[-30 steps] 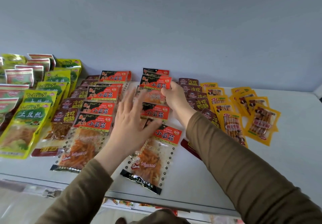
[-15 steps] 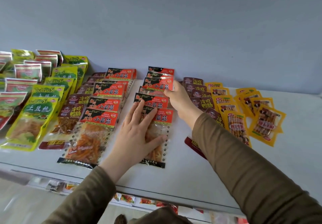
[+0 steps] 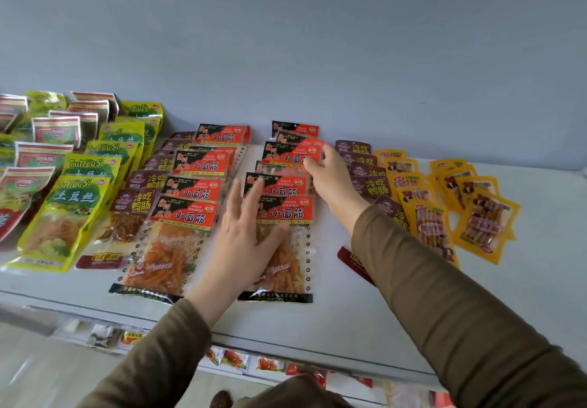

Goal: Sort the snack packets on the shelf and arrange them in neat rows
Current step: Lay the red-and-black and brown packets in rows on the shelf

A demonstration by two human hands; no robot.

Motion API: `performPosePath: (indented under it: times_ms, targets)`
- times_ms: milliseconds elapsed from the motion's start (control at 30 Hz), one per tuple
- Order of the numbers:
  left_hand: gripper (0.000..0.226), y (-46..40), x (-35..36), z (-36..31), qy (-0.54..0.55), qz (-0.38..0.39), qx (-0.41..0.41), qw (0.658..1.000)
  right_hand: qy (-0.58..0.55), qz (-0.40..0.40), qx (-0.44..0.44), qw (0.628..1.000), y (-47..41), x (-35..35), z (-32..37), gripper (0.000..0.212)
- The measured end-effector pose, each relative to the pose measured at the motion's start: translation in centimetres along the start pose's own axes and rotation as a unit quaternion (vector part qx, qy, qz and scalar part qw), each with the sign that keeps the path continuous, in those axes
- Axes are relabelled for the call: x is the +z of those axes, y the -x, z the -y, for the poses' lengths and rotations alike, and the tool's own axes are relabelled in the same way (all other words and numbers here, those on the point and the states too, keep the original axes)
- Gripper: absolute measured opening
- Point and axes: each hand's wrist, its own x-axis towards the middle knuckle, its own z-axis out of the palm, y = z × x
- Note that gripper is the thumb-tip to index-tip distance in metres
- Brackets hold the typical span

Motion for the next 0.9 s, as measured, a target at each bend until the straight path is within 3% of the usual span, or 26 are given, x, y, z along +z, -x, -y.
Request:
performPosePath:
  times_ms: [100, 200, 367, 567, 733, 900]
  targets:
    - [0.078, -1.8, -0.8, -0.1, 0.122, -0.029, -0.079, 0.989, -0.041, -0.003, -0.021, 0.999, -0.3, 0.1, -0.1, 0.017]
    - [0.066, -4.7, -1.9, -0.5, 0.238, -0.019, -0.163, 0.957, -0.05, 0.0, -0.042, 0.998, -0.4, 0.0, 0.0, 0.021]
    - [0.036, -9.3, -2.8, -1.1, 0.198, -0.001, -0.22, 0.955, -0.07, 0.0, -0.039, 0.997, -0.6, -0.1, 0.0, 0.019]
    - [0.003, -12.3, -2.8, -0.7, 0.168, -0.025, -0.224, 0.96, -0.075, 0.0, -0.032, 0.997, -0.6, -0.4, 0.0, 0.025]
    - [0.013, -13.1, -2.8, -0.9, 0.185, -0.057, -0.208, 0.959, -0.063, 0.024, -0.026, 0.997, -0.3, -0.8, -0.2, 0.023]
    - [0.017, -14.3, -3.3, -1.4, 0.213, -0.068, -0.203, 0.953, -0.083, 0.072, -0.003, 0.994, 0.1, -0.6, -0.4, 0.035]
